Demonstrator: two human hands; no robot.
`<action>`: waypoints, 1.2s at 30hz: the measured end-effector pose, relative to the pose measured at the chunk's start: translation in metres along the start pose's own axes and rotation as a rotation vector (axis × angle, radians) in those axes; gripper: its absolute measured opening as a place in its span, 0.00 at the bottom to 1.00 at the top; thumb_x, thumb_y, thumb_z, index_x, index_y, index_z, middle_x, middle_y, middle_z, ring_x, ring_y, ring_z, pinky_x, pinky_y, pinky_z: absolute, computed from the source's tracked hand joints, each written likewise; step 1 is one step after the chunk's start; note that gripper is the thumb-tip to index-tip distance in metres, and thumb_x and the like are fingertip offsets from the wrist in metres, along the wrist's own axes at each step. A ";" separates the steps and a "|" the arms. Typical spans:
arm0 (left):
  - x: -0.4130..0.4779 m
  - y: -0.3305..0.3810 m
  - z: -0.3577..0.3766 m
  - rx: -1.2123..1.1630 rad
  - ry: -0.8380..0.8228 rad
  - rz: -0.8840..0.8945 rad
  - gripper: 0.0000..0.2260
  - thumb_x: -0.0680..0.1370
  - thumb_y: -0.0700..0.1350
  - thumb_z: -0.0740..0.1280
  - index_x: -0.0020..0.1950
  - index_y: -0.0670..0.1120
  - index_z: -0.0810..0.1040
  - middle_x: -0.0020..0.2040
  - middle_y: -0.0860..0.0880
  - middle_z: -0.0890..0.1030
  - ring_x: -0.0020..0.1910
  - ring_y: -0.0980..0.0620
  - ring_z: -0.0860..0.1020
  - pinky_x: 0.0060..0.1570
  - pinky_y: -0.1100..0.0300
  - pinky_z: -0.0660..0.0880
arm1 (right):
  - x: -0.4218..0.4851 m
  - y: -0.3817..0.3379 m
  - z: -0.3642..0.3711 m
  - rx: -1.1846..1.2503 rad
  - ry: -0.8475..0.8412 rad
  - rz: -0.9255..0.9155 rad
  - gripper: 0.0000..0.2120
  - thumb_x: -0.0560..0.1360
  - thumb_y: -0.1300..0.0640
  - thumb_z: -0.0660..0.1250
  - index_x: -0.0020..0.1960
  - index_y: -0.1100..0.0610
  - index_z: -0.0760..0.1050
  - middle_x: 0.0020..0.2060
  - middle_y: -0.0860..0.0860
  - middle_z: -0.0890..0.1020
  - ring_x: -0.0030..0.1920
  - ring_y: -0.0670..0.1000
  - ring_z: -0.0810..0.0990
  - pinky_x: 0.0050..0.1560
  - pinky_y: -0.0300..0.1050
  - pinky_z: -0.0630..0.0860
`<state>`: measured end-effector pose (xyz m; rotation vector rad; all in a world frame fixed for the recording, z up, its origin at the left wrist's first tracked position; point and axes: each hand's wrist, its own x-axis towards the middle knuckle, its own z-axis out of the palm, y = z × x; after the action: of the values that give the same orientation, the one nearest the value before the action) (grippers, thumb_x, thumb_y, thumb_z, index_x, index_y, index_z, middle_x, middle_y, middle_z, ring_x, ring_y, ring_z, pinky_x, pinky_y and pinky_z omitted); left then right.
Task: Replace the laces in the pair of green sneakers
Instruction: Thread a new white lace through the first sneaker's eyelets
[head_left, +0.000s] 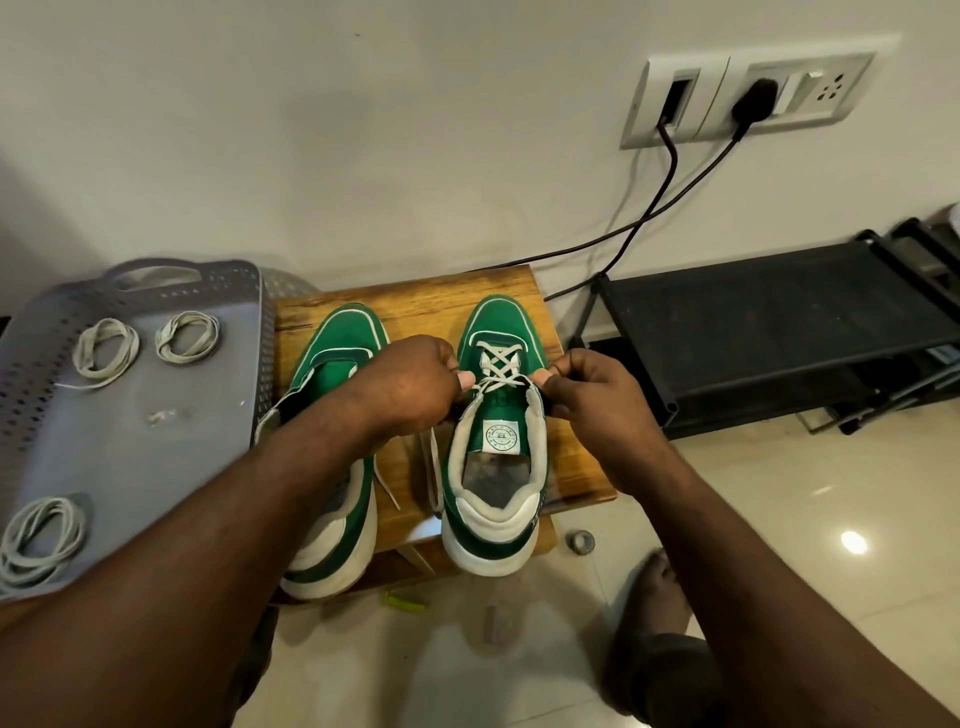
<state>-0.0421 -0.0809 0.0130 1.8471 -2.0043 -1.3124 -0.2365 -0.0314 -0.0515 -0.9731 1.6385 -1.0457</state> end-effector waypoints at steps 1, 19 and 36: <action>0.000 0.000 0.000 -0.004 0.002 0.002 0.08 0.84 0.46 0.67 0.50 0.42 0.81 0.48 0.41 0.85 0.51 0.41 0.84 0.59 0.42 0.80 | 0.000 -0.001 0.000 -0.001 -0.002 -0.002 0.08 0.82 0.57 0.70 0.44 0.58 0.79 0.43 0.52 0.87 0.48 0.55 0.87 0.56 0.62 0.84; 0.002 0.000 -0.010 -0.252 0.075 0.100 0.04 0.80 0.39 0.72 0.53 0.46 0.82 0.40 0.46 0.87 0.34 0.53 0.81 0.38 0.58 0.79 | -0.008 -0.011 -0.008 0.238 -0.060 -0.224 0.04 0.82 0.64 0.67 0.54 0.62 0.80 0.36 0.51 0.83 0.35 0.46 0.78 0.36 0.39 0.74; -0.002 0.010 -0.009 -0.096 0.140 0.545 0.10 0.84 0.46 0.68 0.62 0.56 0.84 0.60 0.58 0.82 0.61 0.58 0.78 0.60 0.55 0.74 | -0.024 -0.029 -0.007 0.237 -0.137 -0.610 0.07 0.82 0.63 0.64 0.58 0.63 0.77 0.42 0.56 0.84 0.42 0.47 0.82 0.40 0.40 0.76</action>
<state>-0.0443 -0.0847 0.0260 1.1841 -2.1109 -1.0614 -0.2332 -0.0172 -0.0161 -1.3862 1.0886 -1.4966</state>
